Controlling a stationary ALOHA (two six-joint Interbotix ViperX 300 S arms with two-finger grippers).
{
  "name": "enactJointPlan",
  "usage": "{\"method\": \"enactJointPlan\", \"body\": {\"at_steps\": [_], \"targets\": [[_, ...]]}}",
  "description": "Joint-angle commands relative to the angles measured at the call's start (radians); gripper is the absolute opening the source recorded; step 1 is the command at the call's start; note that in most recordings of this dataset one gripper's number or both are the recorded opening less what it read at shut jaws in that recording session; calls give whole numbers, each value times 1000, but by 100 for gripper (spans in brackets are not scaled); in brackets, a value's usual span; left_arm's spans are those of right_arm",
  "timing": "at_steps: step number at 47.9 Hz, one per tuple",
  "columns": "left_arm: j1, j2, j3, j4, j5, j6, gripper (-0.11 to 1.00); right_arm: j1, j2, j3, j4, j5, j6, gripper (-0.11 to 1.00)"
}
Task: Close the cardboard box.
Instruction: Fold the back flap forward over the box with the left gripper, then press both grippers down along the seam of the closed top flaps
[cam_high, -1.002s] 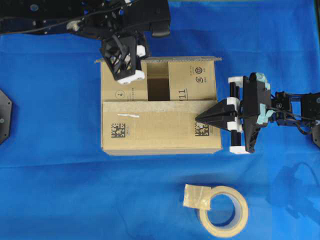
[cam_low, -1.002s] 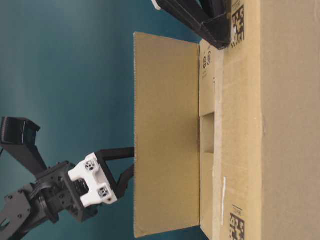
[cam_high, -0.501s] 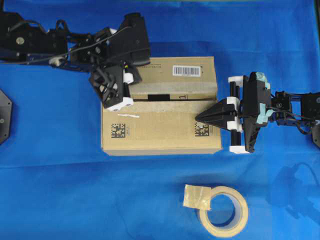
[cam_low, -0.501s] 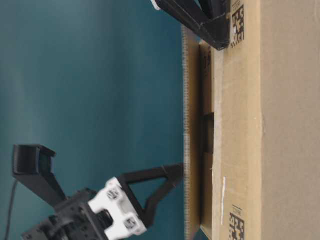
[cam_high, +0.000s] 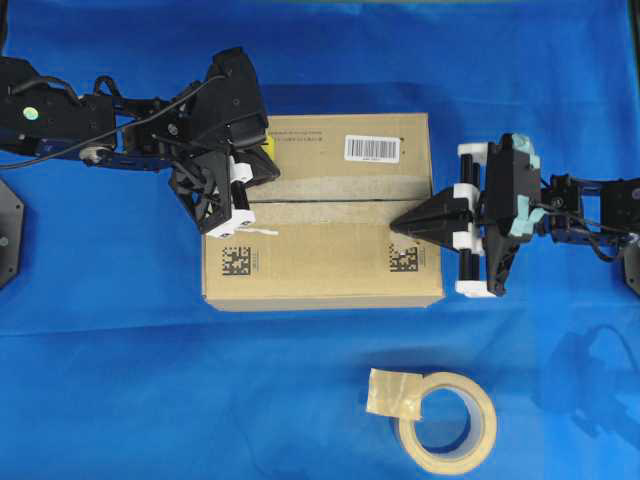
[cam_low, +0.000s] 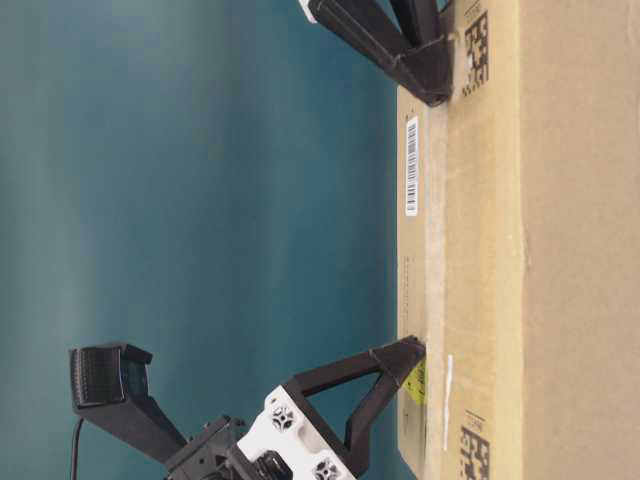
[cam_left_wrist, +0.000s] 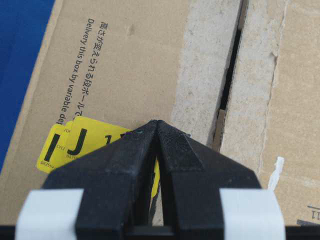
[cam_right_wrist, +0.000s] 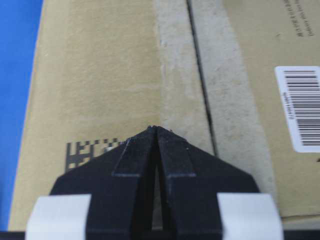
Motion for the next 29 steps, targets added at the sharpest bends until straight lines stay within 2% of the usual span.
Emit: {"method": "enactJointPlan", "body": {"at_steps": [1, 20, 29], "targets": [[-9, -14, -3, -2, -3, 0, 0, -18, -8, -20, -2, -14, -2, 0], [-9, -14, -2, -2, -5, 0, 0, -87, -8, -20, -2, -11, -2, 0], [-9, -14, -2, -2, -5, 0, 0, -89, -8, -11, -2, 0, -2, 0]]}}
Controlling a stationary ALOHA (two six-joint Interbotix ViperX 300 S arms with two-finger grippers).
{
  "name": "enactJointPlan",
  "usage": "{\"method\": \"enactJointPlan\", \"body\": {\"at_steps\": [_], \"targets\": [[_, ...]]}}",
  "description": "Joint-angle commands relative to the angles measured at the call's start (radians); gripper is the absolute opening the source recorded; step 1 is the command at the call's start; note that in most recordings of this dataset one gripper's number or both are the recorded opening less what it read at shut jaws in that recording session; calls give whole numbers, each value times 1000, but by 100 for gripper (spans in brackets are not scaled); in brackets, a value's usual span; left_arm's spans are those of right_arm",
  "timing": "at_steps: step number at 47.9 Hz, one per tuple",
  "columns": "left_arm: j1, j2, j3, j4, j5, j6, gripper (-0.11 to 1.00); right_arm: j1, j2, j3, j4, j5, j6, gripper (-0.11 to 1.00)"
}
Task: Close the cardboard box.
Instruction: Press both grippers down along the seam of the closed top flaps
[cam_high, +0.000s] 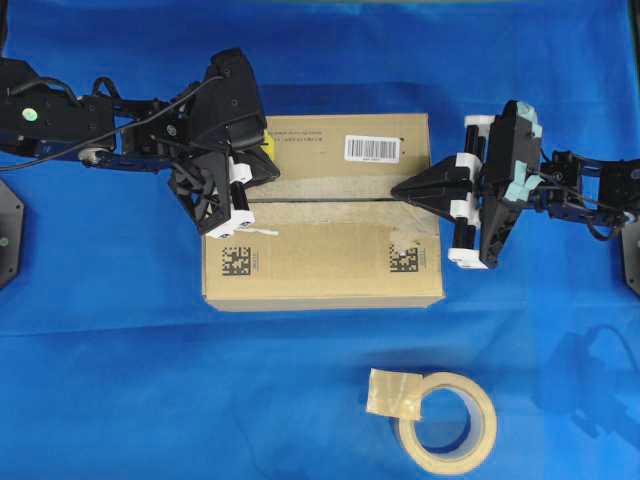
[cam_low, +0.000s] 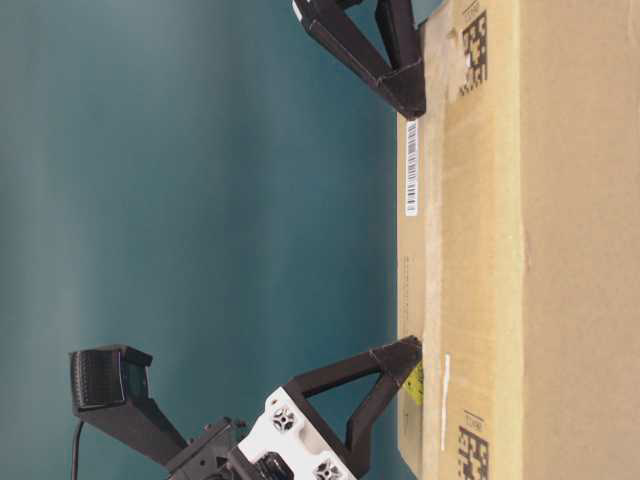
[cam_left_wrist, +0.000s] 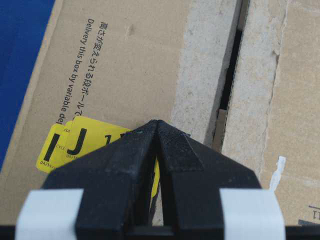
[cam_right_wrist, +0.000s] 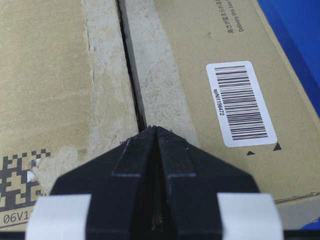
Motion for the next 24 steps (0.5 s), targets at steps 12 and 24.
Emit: {"method": "enactJointPlan", "body": {"at_steps": [12, 24], "targets": [[-8, -17, 0, -2, -14, -2, 0, -3, -8, -6, -2, 12, 0, 0], [-18, -80, 92, -2, -210, -2, 0, -3, 26, -6, 0, 8, 3, 0]]}}
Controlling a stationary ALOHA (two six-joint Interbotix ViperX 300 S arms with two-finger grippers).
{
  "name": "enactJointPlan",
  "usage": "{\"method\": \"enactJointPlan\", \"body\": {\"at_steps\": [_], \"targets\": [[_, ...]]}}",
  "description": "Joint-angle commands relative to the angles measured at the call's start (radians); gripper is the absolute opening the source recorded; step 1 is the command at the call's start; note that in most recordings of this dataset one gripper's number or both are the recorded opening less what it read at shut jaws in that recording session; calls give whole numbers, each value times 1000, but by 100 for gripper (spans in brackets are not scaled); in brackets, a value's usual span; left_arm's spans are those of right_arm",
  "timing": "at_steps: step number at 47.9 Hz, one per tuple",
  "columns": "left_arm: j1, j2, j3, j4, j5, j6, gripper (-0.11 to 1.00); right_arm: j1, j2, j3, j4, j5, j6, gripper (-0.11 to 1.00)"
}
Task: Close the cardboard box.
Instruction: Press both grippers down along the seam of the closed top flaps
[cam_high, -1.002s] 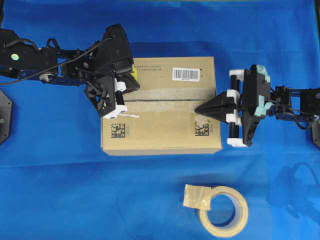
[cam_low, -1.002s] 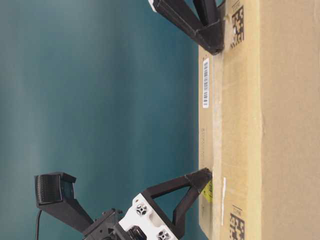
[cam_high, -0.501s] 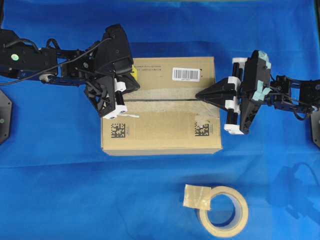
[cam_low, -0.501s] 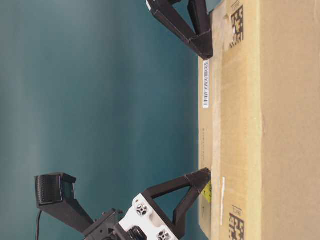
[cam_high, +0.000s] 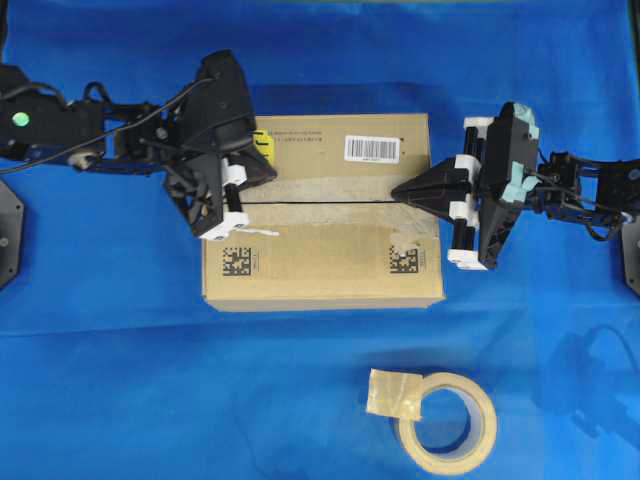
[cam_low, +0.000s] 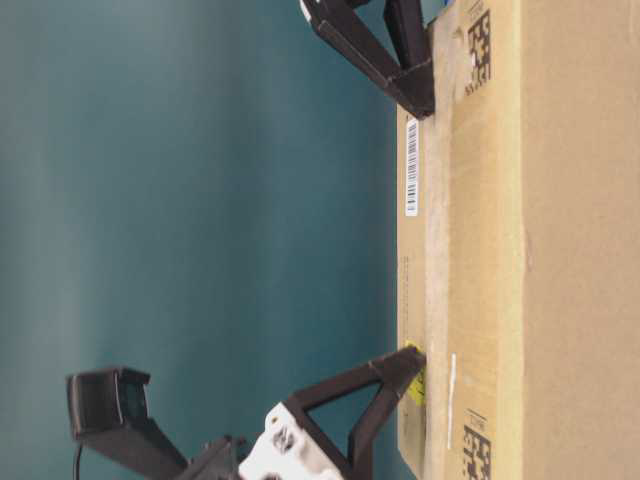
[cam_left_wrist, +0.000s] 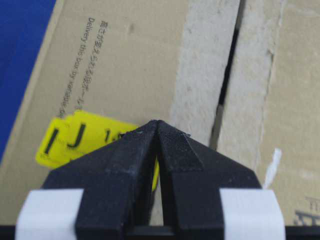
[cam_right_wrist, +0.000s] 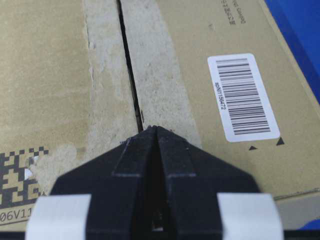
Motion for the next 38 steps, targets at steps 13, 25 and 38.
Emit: {"method": "enactJointPlan", "body": {"at_steps": [13, 25, 38], "targets": [[-51, -124, 216, -2, -482, 8, 0, -3, 23, -8, 0, -6, 2, 0], [-75, -124, 322, -2, -692, 14, 0, -3, 23, -9, 0, -8, 2, 0], [-75, -69, 379, -2, -811, 28, 0, -3, 23, -9, 0, -8, 2, 0]]}}
